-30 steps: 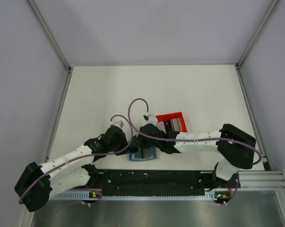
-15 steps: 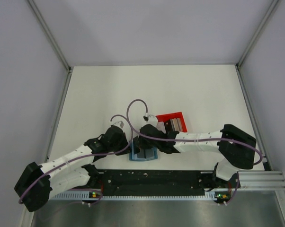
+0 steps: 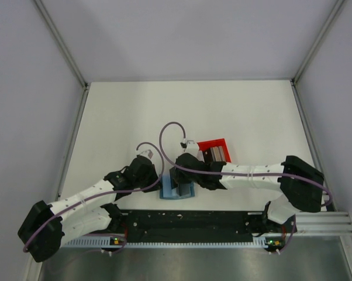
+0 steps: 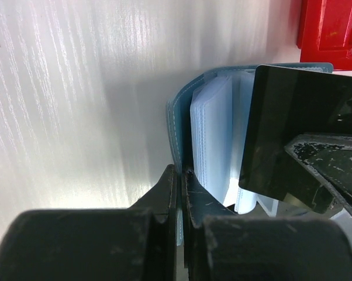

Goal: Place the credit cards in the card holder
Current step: Turn over the card slot in the card holder, then insert the credit card into the card holder.

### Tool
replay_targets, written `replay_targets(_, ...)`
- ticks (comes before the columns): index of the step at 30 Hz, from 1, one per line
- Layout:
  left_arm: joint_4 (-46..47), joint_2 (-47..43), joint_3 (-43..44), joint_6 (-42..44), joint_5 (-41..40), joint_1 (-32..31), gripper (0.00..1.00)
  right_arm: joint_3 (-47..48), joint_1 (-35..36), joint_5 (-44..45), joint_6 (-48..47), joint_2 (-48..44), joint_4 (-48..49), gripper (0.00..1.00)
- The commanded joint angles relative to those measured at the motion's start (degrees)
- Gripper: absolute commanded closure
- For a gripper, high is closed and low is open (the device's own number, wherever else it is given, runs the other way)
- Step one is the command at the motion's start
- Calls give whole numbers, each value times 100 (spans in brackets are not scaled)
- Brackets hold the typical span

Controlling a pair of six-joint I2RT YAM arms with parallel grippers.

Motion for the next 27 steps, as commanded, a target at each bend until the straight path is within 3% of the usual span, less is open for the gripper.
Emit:
replay_targets(1, 165, -60, -62, 66, -82, -13, 100, 127, 66, 307, -169, -273, -254, 100)
replay_targets(16, 200, -16, -105, 58, -100, -13, 100, -119, 66, 615, -178, -774, -492, 100)
replay_targets(21, 234, 54, -193, 58, -153, -13, 100, -215, -83, 54, -160, -493, -282, 100)
replay_targets(27, 358, 186, -369, -4, -170, -13, 100, -742, -347, -1010, -73, -291, 753, 100)
